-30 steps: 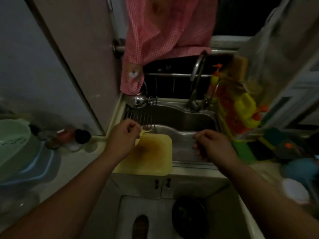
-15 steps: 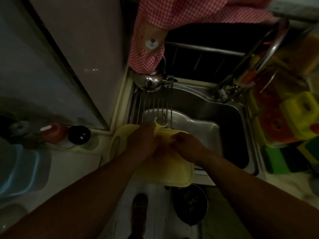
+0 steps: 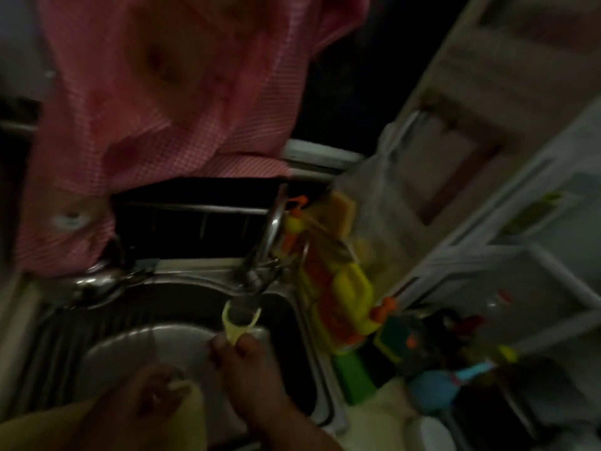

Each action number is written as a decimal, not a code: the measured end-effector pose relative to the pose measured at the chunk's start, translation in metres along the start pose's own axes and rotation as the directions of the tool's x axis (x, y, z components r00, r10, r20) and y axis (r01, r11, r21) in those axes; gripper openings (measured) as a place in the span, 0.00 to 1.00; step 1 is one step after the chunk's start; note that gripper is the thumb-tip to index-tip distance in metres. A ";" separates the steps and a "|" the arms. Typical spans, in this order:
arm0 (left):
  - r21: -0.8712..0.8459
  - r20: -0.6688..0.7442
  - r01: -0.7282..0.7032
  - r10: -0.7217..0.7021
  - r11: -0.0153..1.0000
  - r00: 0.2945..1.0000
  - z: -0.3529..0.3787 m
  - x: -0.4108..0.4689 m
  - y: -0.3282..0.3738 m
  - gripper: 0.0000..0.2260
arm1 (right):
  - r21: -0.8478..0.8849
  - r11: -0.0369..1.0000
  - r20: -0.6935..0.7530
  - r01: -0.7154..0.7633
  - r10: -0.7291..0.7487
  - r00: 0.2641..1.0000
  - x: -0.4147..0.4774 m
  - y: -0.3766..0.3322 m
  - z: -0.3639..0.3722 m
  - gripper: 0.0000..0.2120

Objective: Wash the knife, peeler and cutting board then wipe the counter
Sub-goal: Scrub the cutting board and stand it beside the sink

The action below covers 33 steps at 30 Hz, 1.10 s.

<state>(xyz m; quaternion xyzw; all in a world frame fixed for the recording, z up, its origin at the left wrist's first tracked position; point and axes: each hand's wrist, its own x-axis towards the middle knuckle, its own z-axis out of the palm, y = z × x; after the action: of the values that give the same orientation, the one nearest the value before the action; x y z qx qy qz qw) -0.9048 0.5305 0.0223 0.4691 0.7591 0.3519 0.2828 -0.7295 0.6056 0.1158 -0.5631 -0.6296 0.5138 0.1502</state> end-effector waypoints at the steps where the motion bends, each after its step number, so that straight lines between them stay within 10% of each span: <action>1: -0.030 0.001 -0.016 0.016 0.999 1.000 -0.002 0.006 -0.001 0.11 | 0.018 0.999 -0.138 0.046 -0.043 0.990 -0.001 -0.008 -0.021 0.24; 12: -0.372 -0.022 0.032 -0.043 0.928 0.999 -0.028 0.030 0.112 0.06 | -0.059 0.970 -0.603 0.237 -0.224 0.765 0.003 -0.073 -0.229 0.15; 33: -0.385 -0.256 -0.472 0.400 0.793 0.880 -0.045 0.012 0.385 0.03 | -0.067 0.906 -0.676 0.418 -0.349 0.649 -0.003 -0.151 -0.337 0.15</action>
<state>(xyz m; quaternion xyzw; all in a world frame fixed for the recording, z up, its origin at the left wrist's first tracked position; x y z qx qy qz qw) -0.7467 0.6496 0.3553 0.5261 0.5518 0.6051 0.2291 -0.5536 0.7884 0.3840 -0.5563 -0.6111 0.2602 0.4994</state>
